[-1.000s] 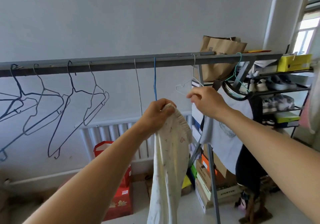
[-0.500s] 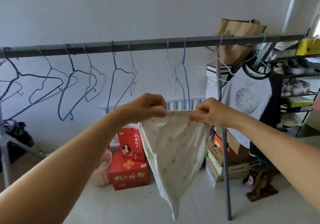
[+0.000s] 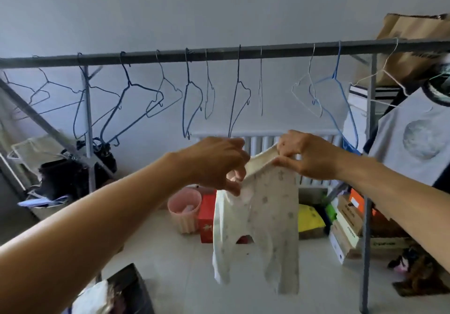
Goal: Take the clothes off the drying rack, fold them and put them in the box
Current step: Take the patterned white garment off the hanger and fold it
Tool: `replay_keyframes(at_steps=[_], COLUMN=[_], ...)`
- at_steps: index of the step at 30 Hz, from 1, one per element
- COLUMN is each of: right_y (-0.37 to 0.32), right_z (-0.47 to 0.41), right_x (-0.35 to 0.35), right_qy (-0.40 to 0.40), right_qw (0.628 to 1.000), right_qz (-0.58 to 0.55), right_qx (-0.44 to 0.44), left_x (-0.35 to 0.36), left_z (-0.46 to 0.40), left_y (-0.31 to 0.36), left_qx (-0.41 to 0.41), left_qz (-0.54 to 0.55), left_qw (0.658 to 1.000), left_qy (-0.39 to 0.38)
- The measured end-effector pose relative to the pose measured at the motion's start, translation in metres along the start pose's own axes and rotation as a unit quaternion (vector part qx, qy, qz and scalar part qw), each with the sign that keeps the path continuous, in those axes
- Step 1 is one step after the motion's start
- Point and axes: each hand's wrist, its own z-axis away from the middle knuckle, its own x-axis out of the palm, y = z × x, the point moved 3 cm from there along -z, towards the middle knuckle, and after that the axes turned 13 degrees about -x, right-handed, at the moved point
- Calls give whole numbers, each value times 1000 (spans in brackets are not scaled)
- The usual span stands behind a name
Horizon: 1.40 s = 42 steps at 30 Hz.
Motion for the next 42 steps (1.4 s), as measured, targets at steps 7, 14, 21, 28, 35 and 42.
replay_keyframes(at_steps=[7, 14, 21, 28, 35, 42], right_y=[-2, 7, 1, -5, -28, -24], right_z=[-41, -61, -79, -92, -116, -132], right_x=[22, 23, 24, 30, 33, 36], right_qy=[4, -50, 8, 74, 67, 45], right_qw=[997, 998, 992, 976, 979, 987], right_qz=[-9, -19, -120, -199, -177, -153], right_qx=[-72, -22, -37, -39, -75, -4], left_x=[5, 18, 28, 27, 36, 42], left_z=[42, 63, 68, 65, 54, 59], left_y=[-6, -72, -94, -91, -90, -92], left_qx=[71, -188, -292, -317, -396, -421], left_qz=[4, 224, 292, 305, 232, 360], left_qw=[994, 956, 911, 897, 888, 832], left_qy=[80, -15, -6, 29, -25, -28])
